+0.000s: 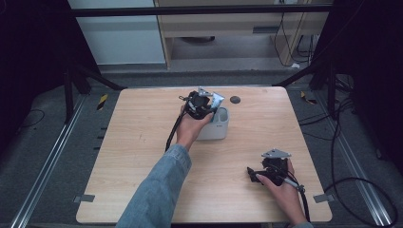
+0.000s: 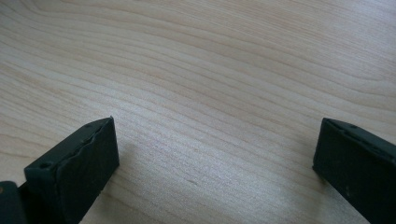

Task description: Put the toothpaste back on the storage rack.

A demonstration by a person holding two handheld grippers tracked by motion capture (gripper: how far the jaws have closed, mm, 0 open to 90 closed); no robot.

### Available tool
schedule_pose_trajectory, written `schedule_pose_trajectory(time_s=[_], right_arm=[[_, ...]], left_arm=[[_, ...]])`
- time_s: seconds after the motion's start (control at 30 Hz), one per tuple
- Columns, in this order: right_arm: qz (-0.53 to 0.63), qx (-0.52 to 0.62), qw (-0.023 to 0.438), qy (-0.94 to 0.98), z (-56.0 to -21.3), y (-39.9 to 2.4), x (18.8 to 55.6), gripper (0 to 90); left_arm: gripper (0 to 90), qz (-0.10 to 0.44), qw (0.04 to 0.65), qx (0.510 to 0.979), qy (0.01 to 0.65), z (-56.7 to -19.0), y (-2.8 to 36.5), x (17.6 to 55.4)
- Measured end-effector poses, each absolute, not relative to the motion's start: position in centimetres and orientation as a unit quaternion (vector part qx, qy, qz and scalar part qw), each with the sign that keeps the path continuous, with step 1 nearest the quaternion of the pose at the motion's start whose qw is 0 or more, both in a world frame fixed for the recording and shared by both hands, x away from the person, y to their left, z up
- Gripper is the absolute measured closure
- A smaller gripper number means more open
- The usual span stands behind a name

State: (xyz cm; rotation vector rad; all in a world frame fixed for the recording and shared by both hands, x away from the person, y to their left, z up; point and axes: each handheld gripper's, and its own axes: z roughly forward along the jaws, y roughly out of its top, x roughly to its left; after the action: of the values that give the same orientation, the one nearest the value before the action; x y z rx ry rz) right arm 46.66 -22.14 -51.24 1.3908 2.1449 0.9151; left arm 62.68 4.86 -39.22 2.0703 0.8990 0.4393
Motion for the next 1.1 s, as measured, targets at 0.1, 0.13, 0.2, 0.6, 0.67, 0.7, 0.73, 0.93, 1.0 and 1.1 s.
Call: schedule_pose_trajectory(time_s=[0.1,0.13,0.2,0.6,0.67,0.7,0.73,0.93,1.0,1.1], right_arm=[[0.329,0.5,0.213,0.772,-51.3,-22.2,46.7,0.4],[0.329,0.501,0.212,0.772,-51.2,-22.1,46.7,0.4],[0.328,0.496,0.217,0.774,-51.3,-22.2,46.7,0.4],[0.327,0.496,0.217,0.774,-51.3,-22.2,46.7,0.4],[0.327,0.496,0.217,0.775,-51.3,-22.2,46.7,0.4],[0.328,0.496,0.217,0.774,-51.3,-22.2,46.7,0.4],[0.328,0.496,0.217,0.774,-51.3,-22.2,46.7,0.4],[0.328,0.497,0.216,0.774,-51.3,-22.2,46.7,0.4],[0.328,0.496,0.217,0.774,-51.3,-22.2,46.7,0.4],[0.328,0.499,0.214,0.773,-51.3,-22.2,46.7,0.4]], left_arm=[[75.5,0.174,0.41,0.821,0.357,-39.2,4.9,62.7],[75.5,0.174,0.41,0.821,0.357,-39.2,4.9,62.7],[75.3,0.173,0.409,0.822,0.356,-39.2,4.9,62.7],[71.1,0.176,0.414,0.817,0.36,-38.9,5.3,62.4],[70.4,0.179,0.412,0.819,0.357,-38.8,5.3,62.2],[70.1,0.18,0.412,0.819,0.356,-38.8,5.3,62.1],[69.5,0.181,0.411,0.819,0.356,-38.8,5.3,62.0],[67.2,0.183,0.417,0.817,0.352,-38.3,5.6,61.7],[66.8,0.186,0.418,0.817,0.35,-38.2,5.7,61.5],[64.2,0.192,0.421,0.815,0.348,-37.9,5.9,61.1]])
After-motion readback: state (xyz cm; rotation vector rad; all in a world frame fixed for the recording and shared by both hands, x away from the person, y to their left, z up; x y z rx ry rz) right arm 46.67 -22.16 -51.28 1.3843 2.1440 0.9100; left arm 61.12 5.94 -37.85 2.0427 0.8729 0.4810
